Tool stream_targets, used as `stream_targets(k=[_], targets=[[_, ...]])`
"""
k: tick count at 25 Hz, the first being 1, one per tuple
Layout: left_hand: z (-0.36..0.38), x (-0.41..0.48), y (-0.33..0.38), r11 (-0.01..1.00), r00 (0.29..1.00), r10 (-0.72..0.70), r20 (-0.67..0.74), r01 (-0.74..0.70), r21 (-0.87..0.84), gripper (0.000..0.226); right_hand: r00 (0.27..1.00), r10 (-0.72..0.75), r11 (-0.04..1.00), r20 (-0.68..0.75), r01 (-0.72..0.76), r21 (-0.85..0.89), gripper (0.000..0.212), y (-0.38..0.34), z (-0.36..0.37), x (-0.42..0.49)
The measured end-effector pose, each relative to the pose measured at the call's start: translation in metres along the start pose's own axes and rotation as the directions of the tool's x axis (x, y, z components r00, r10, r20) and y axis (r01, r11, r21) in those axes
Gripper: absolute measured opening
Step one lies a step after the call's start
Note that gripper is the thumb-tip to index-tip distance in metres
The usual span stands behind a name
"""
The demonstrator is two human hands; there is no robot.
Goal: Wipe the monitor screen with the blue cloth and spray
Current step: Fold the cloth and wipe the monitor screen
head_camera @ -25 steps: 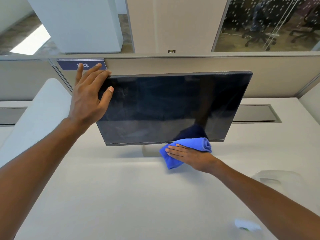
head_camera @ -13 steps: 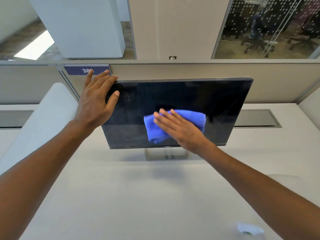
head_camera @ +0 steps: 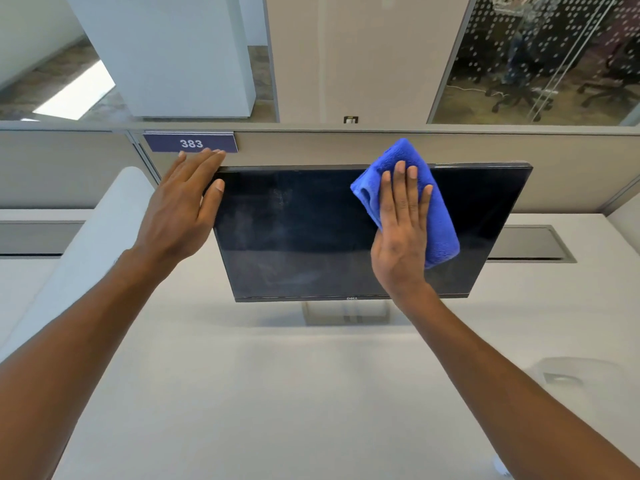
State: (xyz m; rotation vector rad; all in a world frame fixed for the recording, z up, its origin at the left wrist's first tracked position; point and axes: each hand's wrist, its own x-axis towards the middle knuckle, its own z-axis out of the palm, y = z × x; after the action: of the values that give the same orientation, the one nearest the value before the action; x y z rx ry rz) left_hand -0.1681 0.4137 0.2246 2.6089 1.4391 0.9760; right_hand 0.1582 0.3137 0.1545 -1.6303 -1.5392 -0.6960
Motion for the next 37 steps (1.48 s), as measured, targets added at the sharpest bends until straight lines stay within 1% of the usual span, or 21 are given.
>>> stream_targets(k=[2, 5, 8, 11, 13, 17, 18, 19, 20, 22, 23, 25, 27, 28, 29, 30, 32, 33, 35, 37], targets=[[0.001, -0.004, 0.0, 0.997, 0.999, -0.037, 0.027, 0.039, -0.065, 0.054, 0.999, -0.051, 0.998, 0.001, 0.051, 0.039, 0.067, -0.02, 0.012, 0.001], [-0.001, -0.004, 0.0, 0.987, 0.999, -0.033, 0.039, 0.039, -0.155, 0.053, 0.984, -0.177, 0.98, 0.026, 0.173, 0.1, 0.068, -0.051, 0.028, 0.004], [-0.004, -0.003, -0.005, 0.98, 0.999, -0.015, 0.047, 0.024, -0.196, 0.053, 0.944, -0.319, 0.941, 0.078, 0.306, 0.146, 0.066, -0.076, 0.044, 0.006], [-0.005, -0.001, -0.007, 0.971, 0.999, 0.008, 0.047, 0.004, -0.237, 0.055, 0.888, -0.437, 0.894, 0.142, 0.412, 0.176, 0.065, -0.09, 0.055, 0.001], [-0.006, 0.001, -0.008, 0.97, 0.999, 0.021, 0.045, -0.01, -0.242, 0.055, 0.816, -0.531, 0.847, 0.228, 0.504, 0.168, 0.066, -0.093, 0.059, -0.012], [-0.007, 0.0, -0.01, 0.972, 0.998, 0.036, 0.048, -0.024, -0.232, 0.056, 0.609, -0.686, 0.688, 0.398, 0.72, 0.085, 0.067, -0.086, 0.058, -0.046], [-0.007, 0.0, -0.01, 0.972, 0.998, 0.03, 0.055, -0.017, -0.233, 0.056, 0.572, -0.704, 0.652, 0.421, 0.756, 0.062, 0.068, -0.083, 0.057, -0.051], [-0.007, 0.0, -0.01, 0.972, 0.998, 0.022, 0.062, -0.006, -0.236, 0.056, 0.551, -0.712, 0.628, 0.435, 0.777, 0.046, 0.068, -0.081, 0.056, -0.054], [-0.008, 0.0, -0.009, 0.97, 0.998, 0.014, 0.069, 0.003, -0.241, 0.056, 0.544, -0.714, 0.62, 0.441, 0.784, 0.036, 0.069, -0.078, 0.055, -0.053], [-0.009, 0.0, -0.009, 0.967, 0.997, 0.007, 0.075, 0.013, -0.254, 0.056, 0.568, -0.704, 0.64, 0.427, 0.768, 0.032, 0.072, -0.071, 0.05, -0.045], [-0.009, 0.001, -0.009, 0.966, 0.997, 0.005, 0.077, 0.015, -0.256, 0.056, 0.602, -0.686, 0.669, 0.409, 0.743, 0.03, 0.074, -0.066, 0.047, -0.039], [-0.01, 0.001, -0.009, 0.965, 0.996, 0.0, 0.085, 0.022, -0.26, 0.055, 0.717, -0.608, 0.765, 0.341, 0.644, 0.012, 0.075, -0.052, 0.038, -0.029], [-0.011, 0.001, -0.01, 0.961, 0.996, -0.006, 0.093, 0.032, -0.274, 0.055, 0.853, -0.472, 0.872, 0.222, 0.488, -0.019, 0.07, -0.037, 0.028, -0.021], [-0.012, 0.001, -0.01, 0.959, 0.996, -0.004, 0.093, 0.031, -0.282, 0.055, 0.91, -0.383, 0.919, 0.159, 0.393, -0.032, 0.069, -0.031, 0.024, -0.018], [-0.012, 0.001, -0.01, 0.956, 0.996, -0.003, 0.089, 0.029, -0.292, 0.055, 0.953, -0.286, 0.956, 0.102, 0.292, -0.043, 0.07, -0.026, 0.02, -0.017], [-0.013, 0.0, -0.011, 0.951, 0.997, -0.008, 0.081, 0.032, -0.306, 0.055, 0.98, -0.191, 0.98, 0.056, 0.193, -0.051, 0.073, -0.023, 0.017, -0.016], [-0.012, -0.004, -0.011, 0.934, 0.997, -0.051, 0.056, 0.067, -0.352, 0.054, 0.999, -0.047, 0.997, 0.014, 0.048, -0.053, 0.08, -0.026, 0.014, -0.017], [-0.011, -0.007, -0.011, 0.922, 0.996, -0.079, 0.043, 0.089, -0.377, 0.055, 1.0, -0.011, 0.999, 0.013, 0.012, -0.042, 0.082, -0.03, 0.015, -0.017], [-0.009, -0.013, -0.01, 0.894, 0.992, -0.117, 0.038, 0.122, -0.431, 0.057, 1.0, 0.008, 1.0, 0.022, -0.008, -0.008, 0.082, -0.043, 0.019, -0.017], [-0.009, -0.014, -0.009, 0.864, 0.993, -0.114, 0.043, 0.121, -0.488, 0.06, 0.999, -0.016, 1.0, 0.044, 0.015, 0.02, 0.079, -0.061, 0.026, -0.013]])
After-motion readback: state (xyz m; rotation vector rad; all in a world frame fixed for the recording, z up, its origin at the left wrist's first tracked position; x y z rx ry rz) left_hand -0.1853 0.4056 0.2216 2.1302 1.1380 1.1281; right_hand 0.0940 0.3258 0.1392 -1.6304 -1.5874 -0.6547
